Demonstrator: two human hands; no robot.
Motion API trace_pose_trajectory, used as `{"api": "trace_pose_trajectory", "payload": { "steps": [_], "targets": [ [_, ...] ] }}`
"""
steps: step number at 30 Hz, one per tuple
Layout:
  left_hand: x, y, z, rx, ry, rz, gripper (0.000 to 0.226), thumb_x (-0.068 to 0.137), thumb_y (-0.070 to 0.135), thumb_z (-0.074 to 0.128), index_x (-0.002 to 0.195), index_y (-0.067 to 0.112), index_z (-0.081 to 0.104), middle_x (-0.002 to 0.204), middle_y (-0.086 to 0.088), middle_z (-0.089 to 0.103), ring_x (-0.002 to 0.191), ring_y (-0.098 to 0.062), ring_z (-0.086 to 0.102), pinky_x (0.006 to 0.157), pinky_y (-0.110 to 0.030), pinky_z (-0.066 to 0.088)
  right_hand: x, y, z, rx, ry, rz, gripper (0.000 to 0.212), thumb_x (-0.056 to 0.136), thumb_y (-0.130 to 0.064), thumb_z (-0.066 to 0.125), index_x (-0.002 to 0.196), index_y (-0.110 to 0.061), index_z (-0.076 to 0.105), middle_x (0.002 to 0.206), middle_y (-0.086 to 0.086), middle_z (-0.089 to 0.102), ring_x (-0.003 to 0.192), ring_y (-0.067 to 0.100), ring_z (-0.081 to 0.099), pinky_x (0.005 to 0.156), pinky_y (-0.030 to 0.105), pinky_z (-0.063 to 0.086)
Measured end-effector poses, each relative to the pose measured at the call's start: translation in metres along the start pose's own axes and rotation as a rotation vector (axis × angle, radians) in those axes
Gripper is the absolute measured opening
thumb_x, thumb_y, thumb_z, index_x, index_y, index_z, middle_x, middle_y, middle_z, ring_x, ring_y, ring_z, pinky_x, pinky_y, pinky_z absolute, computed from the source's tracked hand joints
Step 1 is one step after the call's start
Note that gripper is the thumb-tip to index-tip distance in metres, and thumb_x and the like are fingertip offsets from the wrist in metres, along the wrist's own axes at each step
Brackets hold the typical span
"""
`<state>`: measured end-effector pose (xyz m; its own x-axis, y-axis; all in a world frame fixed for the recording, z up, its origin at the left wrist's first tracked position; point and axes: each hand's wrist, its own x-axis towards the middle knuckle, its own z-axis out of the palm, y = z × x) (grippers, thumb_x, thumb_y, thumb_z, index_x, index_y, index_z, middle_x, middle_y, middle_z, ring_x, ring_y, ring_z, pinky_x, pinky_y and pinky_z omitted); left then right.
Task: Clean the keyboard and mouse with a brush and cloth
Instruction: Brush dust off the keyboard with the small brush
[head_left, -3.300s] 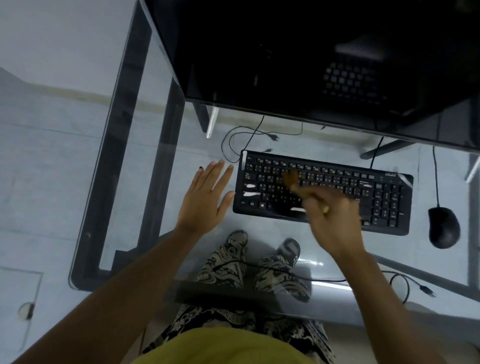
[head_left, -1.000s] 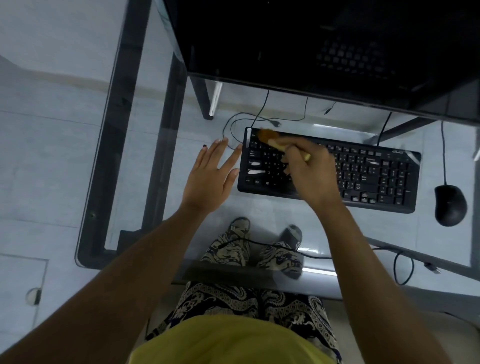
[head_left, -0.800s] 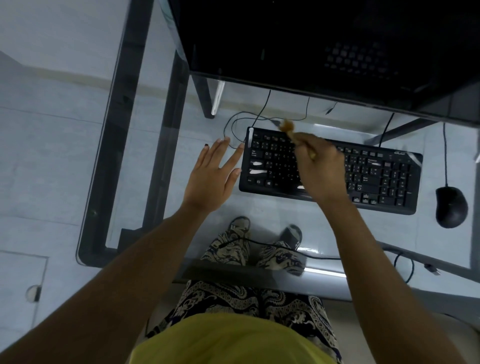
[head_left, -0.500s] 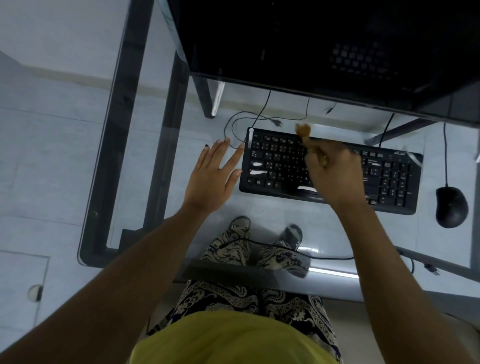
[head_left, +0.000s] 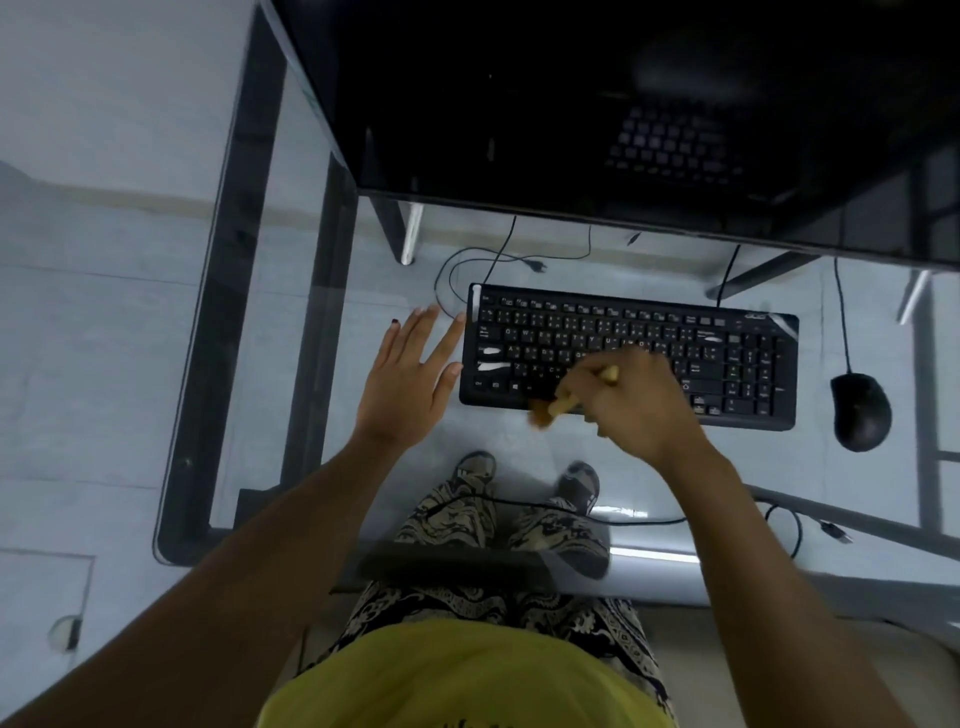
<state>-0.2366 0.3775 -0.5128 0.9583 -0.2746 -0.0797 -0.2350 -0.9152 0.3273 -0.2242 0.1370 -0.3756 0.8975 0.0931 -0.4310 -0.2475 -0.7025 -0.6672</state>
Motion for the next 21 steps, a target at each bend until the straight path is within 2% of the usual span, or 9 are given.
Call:
{"api": "trace_pose_trajectory", "payload": {
  "steps": [3, 5, 8, 10, 12, 13, 17, 19, 21],
  "targets": [
    [0.0, 0.0, -0.001, 0.008, 0.002, 0.004, 0.052, 0.103, 0.035, 0.028, 0.152, 0.023, 0.018, 0.155, -0.015, 0.028, 0.146, -0.03, 0.021, 0.12, -0.046, 0.016, 0.004, 0.006, -0.004, 0.018, 0.38, -0.127, 0.024, 0.09, -0.015, 0.051, 0.1, -0.018, 0.073, 0.056, -0.01, 0.056, 0.046, 0.008, 0.049, 0.047, 0.022, 0.039],
    [0.0, 0.001, -0.002, 0.015, 0.001, 0.007, 0.051, 0.103, 0.035, 0.027, 0.152, 0.023, 0.02, 0.155, -0.016, 0.028, 0.146, -0.031, 0.022, 0.12, -0.045, 0.014, 0.007, 0.006, -0.006, -0.023, 0.328, -0.108, 0.022, 0.09, -0.015, 0.054, 0.101, -0.017, 0.074, 0.062, -0.005, 0.062, 0.051, 0.01, 0.055, 0.051, 0.025, 0.043],
    [0.0, 0.002, -0.004, 0.023, -0.014, 0.01, 0.05, 0.103, 0.034, 0.026, 0.152, 0.022, 0.022, 0.154, -0.017, 0.03, 0.144, -0.032, 0.024, 0.119, -0.046, 0.016, 0.004, 0.005, -0.009, 0.042, 0.0, 0.017, 0.021, 0.086, -0.02, 0.058, 0.077, -0.024, 0.076, 0.055, -0.007, 0.066, 0.054, 0.025, 0.06, 0.055, 0.039, 0.052],
    [0.0, 0.005, -0.008, -0.012, -0.004, -0.009, 0.05, 0.103, 0.031, 0.025, 0.151, 0.021, 0.022, 0.152, -0.017, 0.033, 0.142, -0.032, 0.028, 0.119, -0.048, 0.019, 0.0, 0.006, -0.011, 0.17, 0.113, 0.024, 0.025, 0.087, -0.018, 0.055, 0.075, -0.028, 0.075, 0.052, -0.008, 0.064, 0.054, 0.032, 0.059, 0.05, 0.039, 0.05],
    [0.004, 0.014, -0.016, -0.059, 0.044, -0.036, 0.05, 0.102, 0.028, 0.027, 0.151, 0.018, 0.023, 0.15, -0.017, 0.036, 0.139, -0.031, 0.033, 0.118, -0.05, 0.019, 0.001, 0.013, -0.015, 0.197, 0.378, 0.002, 0.026, 0.089, -0.016, 0.05, 0.089, -0.029, 0.073, 0.058, -0.007, 0.063, 0.048, 0.022, 0.054, 0.044, 0.033, 0.042],
    [0.008, 0.021, -0.021, -0.069, 0.065, -0.032, 0.051, 0.102, 0.027, 0.028, 0.151, 0.015, 0.025, 0.15, -0.016, 0.036, 0.139, -0.029, 0.033, 0.118, -0.05, 0.017, 0.004, 0.016, -0.015, 0.222, 0.435, 0.011, 0.027, 0.09, -0.015, 0.048, 0.095, -0.027, 0.072, 0.062, -0.006, 0.063, 0.047, 0.015, 0.051, 0.043, 0.028, 0.039],
    [0.03, 0.061, -0.031, 0.01, 0.021, 0.128, 0.051, 0.101, 0.031, 0.028, 0.148, 0.012, 0.034, 0.151, -0.011, 0.037, 0.142, -0.026, 0.03, 0.118, -0.053, 0.015, 0.017, 0.03, -0.011, 0.504, 0.282, 0.191, 0.028, 0.094, -0.013, 0.047, 0.094, -0.018, 0.074, 0.067, -0.001, 0.065, 0.051, 0.006, 0.052, 0.044, 0.019, 0.04],
    [0.039, 0.079, -0.029, 0.074, -0.035, 0.174, 0.051, 0.1, 0.033, 0.027, 0.144, 0.012, 0.041, 0.149, -0.01, 0.041, 0.14, -0.026, 0.035, 0.117, -0.055, 0.017, 0.02, 0.042, -0.016, 0.536, 0.491, 0.298, 0.028, 0.094, -0.015, 0.045, 0.098, -0.015, 0.072, 0.066, 0.001, 0.063, 0.05, 0.01, 0.049, 0.045, 0.024, 0.038],
    [0.044, 0.094, -0.026, 0.113, -0.078, 0.182, 0.053, 0.098, 0.034, 0.025, 0.142, 0.011, 0.044, 0.148, -0.01, 0.043, 0.137, -0.026, 0.039, 0.116, -0.057, 0.019, 0.018, 0.051, -0.024, 0.407, 0.648, 0.261, 0.028, 0.093, -0.014, 0.043, 0.1, -0.013, 0.07, 0.063, 0.0, 0.059, 0.049, 0.013, 0.046, 0.045, 0.025, 0.035]
  ]
}}
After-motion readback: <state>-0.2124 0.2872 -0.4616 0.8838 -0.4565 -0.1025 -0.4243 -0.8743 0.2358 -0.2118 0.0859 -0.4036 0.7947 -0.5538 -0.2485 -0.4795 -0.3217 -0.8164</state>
